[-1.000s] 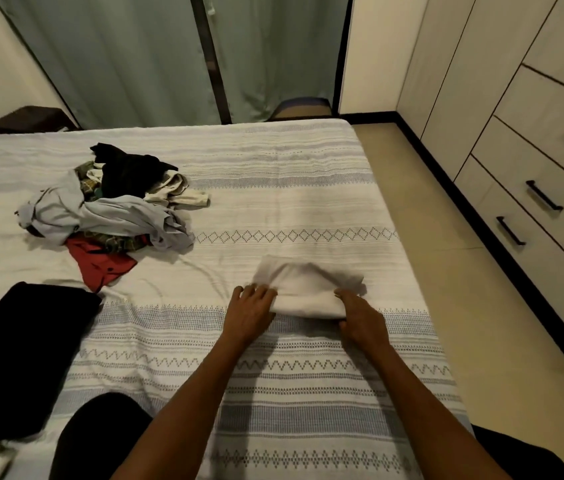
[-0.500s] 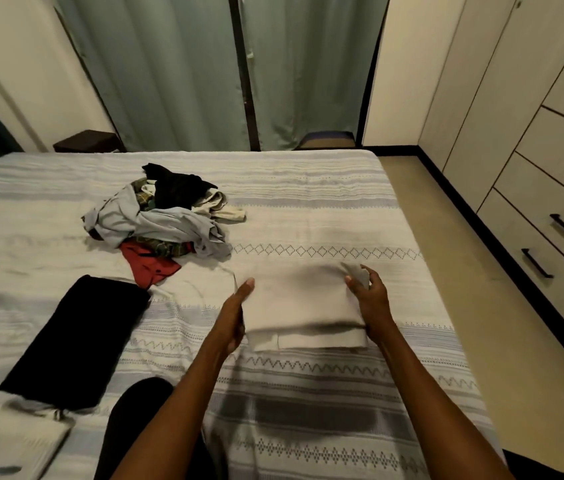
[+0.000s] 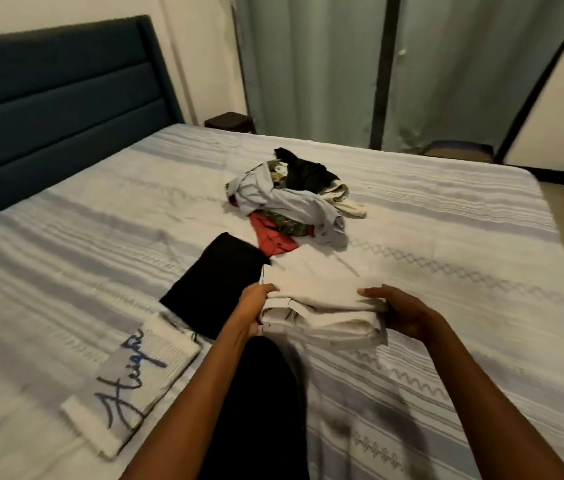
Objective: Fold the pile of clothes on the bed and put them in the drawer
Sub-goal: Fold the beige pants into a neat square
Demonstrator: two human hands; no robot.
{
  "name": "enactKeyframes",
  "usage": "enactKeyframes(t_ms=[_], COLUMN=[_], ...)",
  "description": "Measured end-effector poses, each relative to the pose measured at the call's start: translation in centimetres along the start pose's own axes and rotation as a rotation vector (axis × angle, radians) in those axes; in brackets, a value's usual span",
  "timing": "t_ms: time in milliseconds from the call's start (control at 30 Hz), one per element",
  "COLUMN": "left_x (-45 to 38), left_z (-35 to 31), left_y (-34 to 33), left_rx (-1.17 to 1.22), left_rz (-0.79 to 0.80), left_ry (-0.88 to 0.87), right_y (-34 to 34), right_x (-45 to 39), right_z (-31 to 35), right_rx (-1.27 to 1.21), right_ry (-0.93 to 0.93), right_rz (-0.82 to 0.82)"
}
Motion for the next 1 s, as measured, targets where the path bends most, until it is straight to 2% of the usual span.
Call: enactKeyframes(t_ms=[133, 267, 333, 433, 533, 633, 700, 767, 833, 900, 933, 1000], left_x=[0.3, -0.5, -0.8, -1.6, -2.7, -4.1, -4.5, -4.7, -4.7, -4.8, -5.2, -5.8], left_z=[0.0, 1.1, 1.1, 0.9, 0.8, 1.3, 2.1, 2.9, 3.2, 2.5, 1.9, 0.0], left_y=[4.3, 6.8, 8.0, 10.1, 11.6, 13.0, 13.5, 13.6, 13.7, 14.3, 14.5, 14.2], left_rx=[0.178, 0.266, 0.294, 0.336, 0.388, 0.397, 0.324, 0.296, 0.22, 0.018, -0.111, -0.389], left_rz=[-0.064, -0.096, -0.147, -0.247, -0.345, -0.438, -0.497, -0.565, -0.692, -0.809, -0.813, -0.72], left_ry=[0.07, 0.051, -0.007, -0.169, -0.346, -0.396, -0.32, -0.267, -0.284, -0.348, -0.394, -0.524], right_y=[-4.6, -8.4, -10.2, -12.8, -16.0, -19.0, -20.0, -20.5, -21.8, -23.7, -24.6, -25.7], right_x=[-2.6, -4.6, -5.7, -8.1, -11.4, -15.6, -18.3, -20.4, -20.3, -19.3, -19.5, -20.4], right_z=[1.5, 1.9, 3.3, 6.6, 10.4, 13.4, 13.9, 12.8, 11.4, 10.4, 9.7, 9.0], right_rx=[-0.248, 0.051, 0.132, 0.163, 0.183, 0.317, 0.412, 0.52, 0.677, 0.86, 0.984, 1.239], right_ry=[0.09, 0.081, 0.125, 0.262, 0.445, 0.558, 0.58, 0.515, 0.604, 0.838, 0.93, 0.983], right_rz=[0.037, 0.075, 0.013, -0.032, 0.031, 0.033, -0.071, -0.252, -0.396, -0.409, -0.393, -0.333])
Point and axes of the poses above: each hand's wrist, its own x-axis away from the middle knuckle, its own y-axis out of the back of the hand, z = x × y, the point moved 3 cm from there along -x, towards the middle knuckle, and after that the axes turned 7 degrees about x, right-handed, at the moved point
